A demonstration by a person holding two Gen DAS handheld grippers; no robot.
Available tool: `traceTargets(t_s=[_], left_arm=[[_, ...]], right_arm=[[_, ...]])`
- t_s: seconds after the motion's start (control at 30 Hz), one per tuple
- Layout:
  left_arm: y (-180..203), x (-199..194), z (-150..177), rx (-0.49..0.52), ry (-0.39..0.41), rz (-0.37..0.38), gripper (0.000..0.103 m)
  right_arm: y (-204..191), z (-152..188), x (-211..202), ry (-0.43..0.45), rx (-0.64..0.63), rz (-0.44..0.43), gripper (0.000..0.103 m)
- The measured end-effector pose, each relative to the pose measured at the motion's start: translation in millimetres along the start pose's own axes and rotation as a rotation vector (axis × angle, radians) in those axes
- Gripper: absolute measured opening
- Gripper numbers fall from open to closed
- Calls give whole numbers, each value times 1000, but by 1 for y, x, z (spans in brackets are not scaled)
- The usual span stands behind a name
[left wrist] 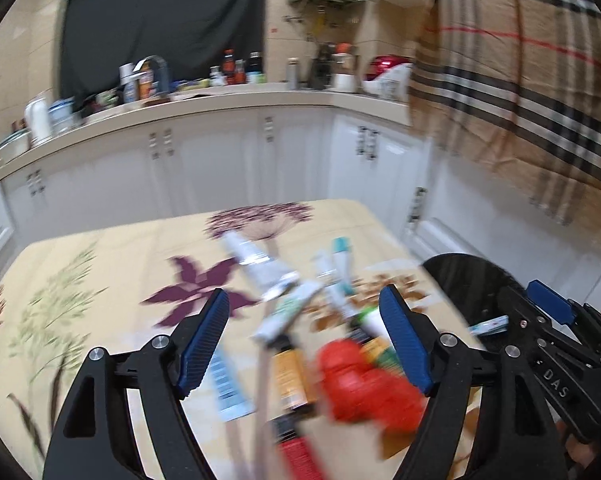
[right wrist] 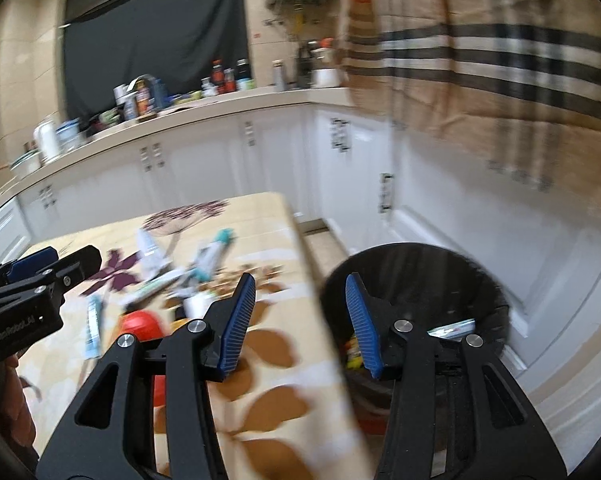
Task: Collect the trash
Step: 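Grasp the red plastic bag with the right tool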
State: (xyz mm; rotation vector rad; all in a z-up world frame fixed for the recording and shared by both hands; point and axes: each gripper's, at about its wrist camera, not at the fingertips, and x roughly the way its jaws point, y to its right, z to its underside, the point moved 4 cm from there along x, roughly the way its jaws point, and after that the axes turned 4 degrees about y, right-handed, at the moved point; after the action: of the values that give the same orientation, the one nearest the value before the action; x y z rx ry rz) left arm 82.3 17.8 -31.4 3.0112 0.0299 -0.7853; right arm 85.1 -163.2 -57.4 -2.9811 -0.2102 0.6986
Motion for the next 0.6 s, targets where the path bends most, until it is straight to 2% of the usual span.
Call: traceTargets(t_s=[0.27,0.4,0.6], left_arm=[[-77,-30,29,-60,-29,-129,75],[-110,-39,41,-95,-42,-189,75],[-140,-44,53,-136,-59,-231,75]], right_arm=[[-72,23,0,-65,-93,-113,48],[-96,30,5,-93,-134,-142,48],[-116,40,19,-153,-177,-145,47]])
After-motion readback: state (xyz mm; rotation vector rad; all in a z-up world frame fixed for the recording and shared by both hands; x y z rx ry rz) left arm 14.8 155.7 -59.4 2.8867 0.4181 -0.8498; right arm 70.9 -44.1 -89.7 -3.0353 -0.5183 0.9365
